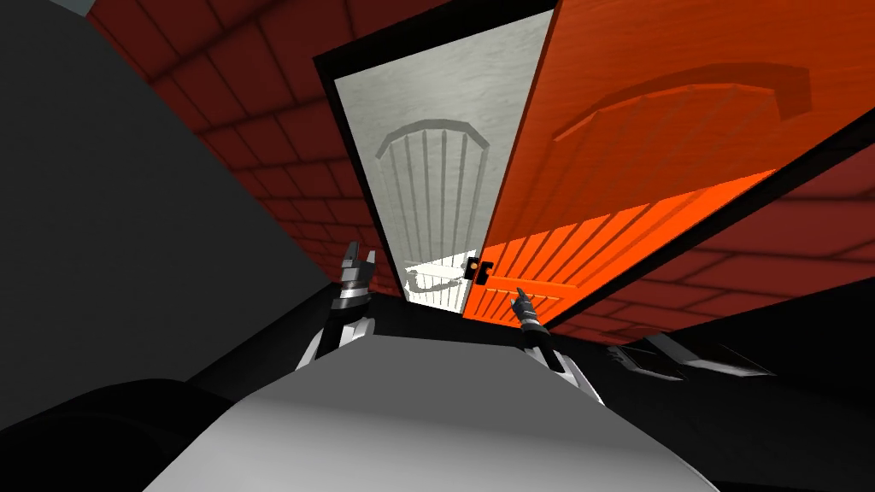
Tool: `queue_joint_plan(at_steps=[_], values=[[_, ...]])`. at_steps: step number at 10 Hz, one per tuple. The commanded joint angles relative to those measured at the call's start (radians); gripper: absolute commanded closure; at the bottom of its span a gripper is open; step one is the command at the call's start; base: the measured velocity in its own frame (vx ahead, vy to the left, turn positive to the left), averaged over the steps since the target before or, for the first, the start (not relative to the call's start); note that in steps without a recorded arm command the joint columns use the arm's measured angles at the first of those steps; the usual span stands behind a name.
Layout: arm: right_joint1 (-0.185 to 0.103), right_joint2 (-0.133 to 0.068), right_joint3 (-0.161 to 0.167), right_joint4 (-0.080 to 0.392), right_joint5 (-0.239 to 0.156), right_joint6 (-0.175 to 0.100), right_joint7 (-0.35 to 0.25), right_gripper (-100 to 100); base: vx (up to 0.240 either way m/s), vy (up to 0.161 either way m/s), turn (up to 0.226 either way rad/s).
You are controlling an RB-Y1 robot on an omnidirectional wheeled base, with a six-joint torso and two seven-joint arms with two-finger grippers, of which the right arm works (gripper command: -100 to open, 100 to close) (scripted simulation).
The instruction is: Pull the door open
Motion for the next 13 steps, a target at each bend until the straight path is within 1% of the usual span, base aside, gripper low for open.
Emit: queue_joint_plan(at_steps=[1, 3, 4, 6, 7, 8, 9, 13], values=[[-0.009, -0.005, -0.018, 0.023, -0.004, 0.004, 0.007, -100, 0.106, -0.101, -0.043], [-0.022, -0.001, -0.015, 0.027, -0.004, 0.003, 0.011, -100, 0.167, -0.064, 0.032], [-0.032, 0.004, -0.008, 0.026, -0.003, 0.001, 0.012, -100, 0.199, 0.014, 0.092], [-0.056, 0.014, 0.014, 0.019, 0.0, -0.005, 0.014, -100, 0.223, 0.061, 0.137], [-0.072, 0.022, 0.031, 0.013, 0.003, -0.008, 0.015, -100, 0.21, 0.143, 0.211], [-0.068, 0.019, 0.021, 0.021, 0.002, -0.006, 0.016, -100, 0.097, 0.073, 0.041], [-0.068, 0.019, 0.021, 0.021, 0.002, -0.006, 0.016, 100, -0.009, -0.011, -0.042], [-0.068, 0.019, 0.021, 0.021, 0.002, -0.006, 0.016, 100, -0.024, -0.011, 0.011]])
